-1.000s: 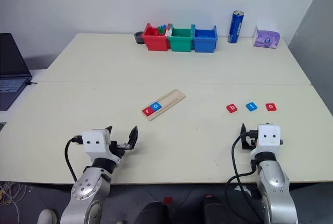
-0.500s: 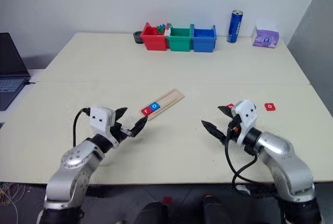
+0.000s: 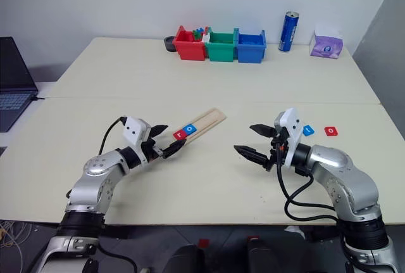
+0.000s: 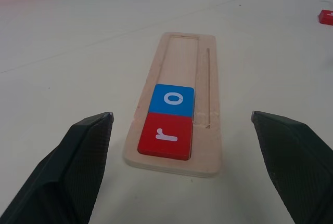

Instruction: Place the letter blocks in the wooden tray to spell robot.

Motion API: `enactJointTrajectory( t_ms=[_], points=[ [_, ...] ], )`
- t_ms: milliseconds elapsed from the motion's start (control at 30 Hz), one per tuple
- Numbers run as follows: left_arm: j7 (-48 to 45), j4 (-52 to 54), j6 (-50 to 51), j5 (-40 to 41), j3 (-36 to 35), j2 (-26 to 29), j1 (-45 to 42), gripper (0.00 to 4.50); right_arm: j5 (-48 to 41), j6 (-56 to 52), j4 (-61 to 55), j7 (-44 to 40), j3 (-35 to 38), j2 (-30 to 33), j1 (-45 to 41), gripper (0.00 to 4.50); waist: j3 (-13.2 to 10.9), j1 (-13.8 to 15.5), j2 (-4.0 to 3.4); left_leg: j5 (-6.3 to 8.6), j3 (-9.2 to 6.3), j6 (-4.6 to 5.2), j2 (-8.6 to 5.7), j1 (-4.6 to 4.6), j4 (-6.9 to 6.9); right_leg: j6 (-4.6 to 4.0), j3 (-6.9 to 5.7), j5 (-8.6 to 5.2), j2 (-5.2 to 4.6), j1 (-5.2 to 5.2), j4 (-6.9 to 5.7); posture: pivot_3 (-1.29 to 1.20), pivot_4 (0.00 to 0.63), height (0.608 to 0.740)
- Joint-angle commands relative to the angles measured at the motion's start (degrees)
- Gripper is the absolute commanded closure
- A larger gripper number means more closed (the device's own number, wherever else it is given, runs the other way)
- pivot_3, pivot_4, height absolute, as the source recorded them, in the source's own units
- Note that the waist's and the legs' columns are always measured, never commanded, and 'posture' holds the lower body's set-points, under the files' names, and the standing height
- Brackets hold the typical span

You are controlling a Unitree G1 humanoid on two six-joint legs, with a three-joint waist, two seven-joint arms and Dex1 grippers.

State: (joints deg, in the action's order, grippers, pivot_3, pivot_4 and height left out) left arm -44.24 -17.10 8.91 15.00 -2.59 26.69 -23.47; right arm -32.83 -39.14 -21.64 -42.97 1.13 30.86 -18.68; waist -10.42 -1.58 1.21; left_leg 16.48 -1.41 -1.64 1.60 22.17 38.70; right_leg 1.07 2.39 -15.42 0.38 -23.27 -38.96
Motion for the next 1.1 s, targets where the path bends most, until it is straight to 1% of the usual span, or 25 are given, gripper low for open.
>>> enactJointTrajectory(
  t_ms=[33, 167, 500, 900, 1000, 1067, 1100],
  points=[
    [-1.8, -4.2, -3.8, -1.1, 0.5, -0.3, -2.9, 0.00, -0.4, 1.1, -1.1, 0.9, 1.6, 0.0, -0.1, 0.22, 0.0, 0.0, 0.00, 0.00, -0.01, 0.00, 0.00, 0.00, 0.00, 0.00, 0.00, 0.00, 0.00, 0.00, 0.00, 0.00, 0.150, 0.740],
    [-3.0, -10.7, -6.1, -2.2, 1.0, -1.1, -6.6, 0.00, -0.6, 1.0, -1.5, 1.8, 2.1, 0.1, 0.0, 0.22, 0.0, 0.0, 0.01, 0.00, -0.02, 0.00, 0.00, 0.04, 0.01, 0.00, -0.06, 0.00, 0.01, -0.01, -0.01, 0.00, 0.150, 0.740],
    [-4.2, -21.8, -11.8, -5.4, 1.7, -2.3, -10.8, 0.00, -1.4, 0.5, -2.4, 3.2, 2.5, 0.1, -0.1, 0.22, 0.0, 0.0, 0.01, 0.00, -0.03, 0.00, 0.00, 0.11, 0.02, 0.00, -0.08, 0.01, 0.01, -0.05, -0.02, 0.00, 0.150, 0.740],
    [-7.5, -29.4, -14.6, -8.8, 3.4, -1.4, -12.9, 0.00, -2.0, -0.3, -2.8, 3.8, 2.1, 0.0, -0.6, 0.22, 0.0, 0.0, 0.00, 0.00, -0.02, 0.00, -0.02, 0.10, 0.04, 0.00, -0.10, 0.01, 0.01, -0.04, -0.06, 0.00, 0.150, 0.740],
    [-8.2, -30.4, -14.7, -8.6, 3.0, -1.1, -13.4, 0.55, -2.1, -0.5, -2.9, 4.0, 2.0, -0.2, -0.7, 0.19, 0.0, 0.0, 0.00, 0.00, -0.01, 0.00, -0.02, 0.10, 0.04, 0.00, -0.09, 0.01, 0.01, -0.04, -0.06, 0.00, 0.150, 0.740],
    [-8.6, -30.8, -14.9, -8.6, 2.8, -0.9, -13.7, 1.08, -2.1, -0.6, -3.0, 4.2, 1.9, -0.4, -0.7, 0.19, 0.0, 0.0, 0.00, 0.00, -0.02, 0.00, -0.01, 0.09, 0.04, 0.00, -0.10, 0.01, 0.01, -0.04, -0.06, 0.00, 0.150, 0.740],
    [-8.8, -31.1, -14.9, -8.6, 2.6, -0.7, -13.9, 1.11, -2.2, -0.6, -3.0, 4.4, 1.9, -0.5, -0.7, 0.19, 0.0, 0.0, 0.00, 0.00, -0.02, 0.00, -0.01, 0.09, 0.04, 0.00, -0.10, 0.01, 0.01, -0.04, -0.07, 0.00, 0.150, 0.740]
  ],
)
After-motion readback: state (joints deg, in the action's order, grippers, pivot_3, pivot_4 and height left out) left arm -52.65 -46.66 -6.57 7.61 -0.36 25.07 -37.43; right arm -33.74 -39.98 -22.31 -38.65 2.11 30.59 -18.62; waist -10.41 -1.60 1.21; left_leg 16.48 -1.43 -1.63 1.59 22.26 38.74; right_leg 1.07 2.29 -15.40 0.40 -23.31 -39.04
